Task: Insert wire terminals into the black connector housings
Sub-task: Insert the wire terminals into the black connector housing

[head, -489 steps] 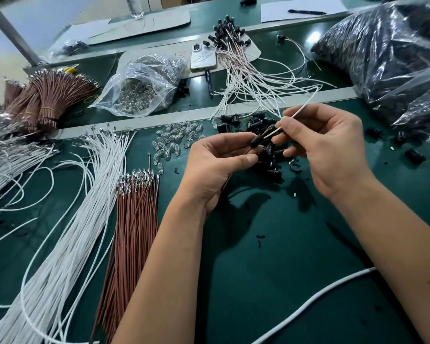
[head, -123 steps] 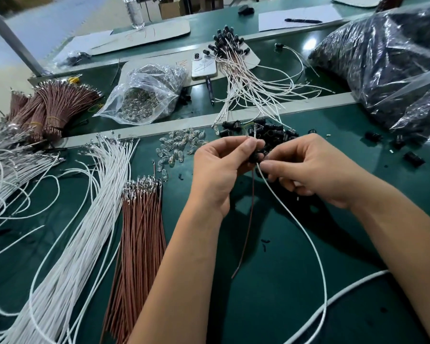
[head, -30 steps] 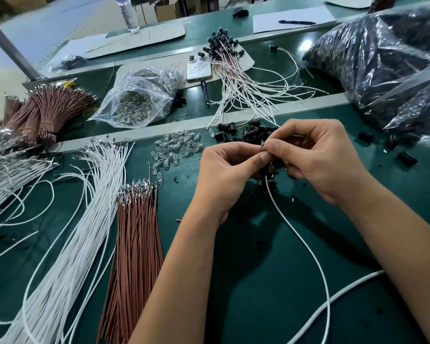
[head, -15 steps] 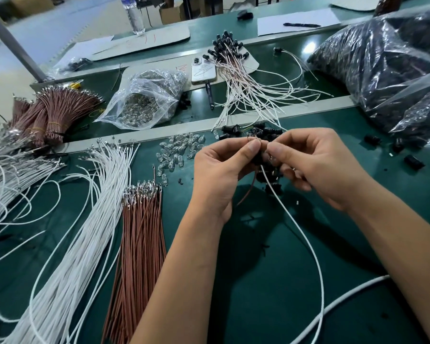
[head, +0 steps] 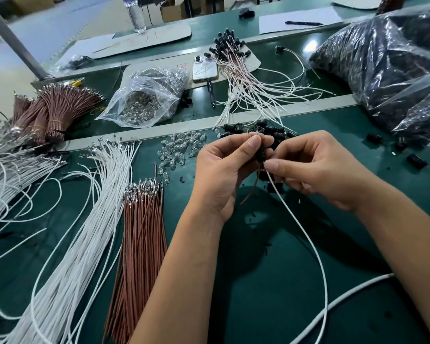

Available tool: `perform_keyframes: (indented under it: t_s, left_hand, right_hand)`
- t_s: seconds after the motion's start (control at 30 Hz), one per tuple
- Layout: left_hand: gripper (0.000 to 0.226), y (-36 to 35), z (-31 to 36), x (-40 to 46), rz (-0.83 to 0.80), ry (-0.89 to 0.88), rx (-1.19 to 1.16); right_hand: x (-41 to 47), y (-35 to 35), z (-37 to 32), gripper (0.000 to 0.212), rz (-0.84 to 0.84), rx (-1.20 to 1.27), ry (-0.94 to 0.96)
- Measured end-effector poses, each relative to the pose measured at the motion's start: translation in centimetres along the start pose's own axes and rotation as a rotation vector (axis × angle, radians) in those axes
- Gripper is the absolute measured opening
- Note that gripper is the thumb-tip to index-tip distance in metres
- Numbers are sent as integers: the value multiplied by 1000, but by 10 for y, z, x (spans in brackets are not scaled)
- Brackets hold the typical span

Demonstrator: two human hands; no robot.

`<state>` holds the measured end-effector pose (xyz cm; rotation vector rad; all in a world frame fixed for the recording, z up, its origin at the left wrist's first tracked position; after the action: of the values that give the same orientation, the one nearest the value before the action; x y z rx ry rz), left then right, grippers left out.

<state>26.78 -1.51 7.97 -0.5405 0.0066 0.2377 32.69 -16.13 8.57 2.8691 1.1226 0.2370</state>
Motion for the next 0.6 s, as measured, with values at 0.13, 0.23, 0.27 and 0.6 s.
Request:
perform_keyframes:
  t_s: [0.13, 0.23, 0.27, 0.6]
  left_hand:
    - [16, 0, 1, 0, -29, 24, -1]
    - [18, 0, -2, 0, -45, 38, 91]
    - [17, 0, -3, 0, -50, 42, 112]
    - [7, -4, -6, -1, -102, 58, 198]
  right_hand:
    - [1, 4, -3, 21, 205, 125, 88]
    - [1, 5, -5, 21, 262, 187, 124]
    - [1, 5, -5, 19, 263, 188, 136]
    - [2, 7, -3, 15, 204, 208, 172]
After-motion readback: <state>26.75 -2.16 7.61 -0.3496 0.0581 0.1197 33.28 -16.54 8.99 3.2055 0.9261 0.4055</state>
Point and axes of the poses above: each hand's wrist, its own x-axis towards the middle knuckle, its own y-axis out of the back of the hand, z = x × y, the point moved 4 cm from there along x, towards the middle knuckle, and after that the axes turned 5 degrees about y, right-handed, at the moved point
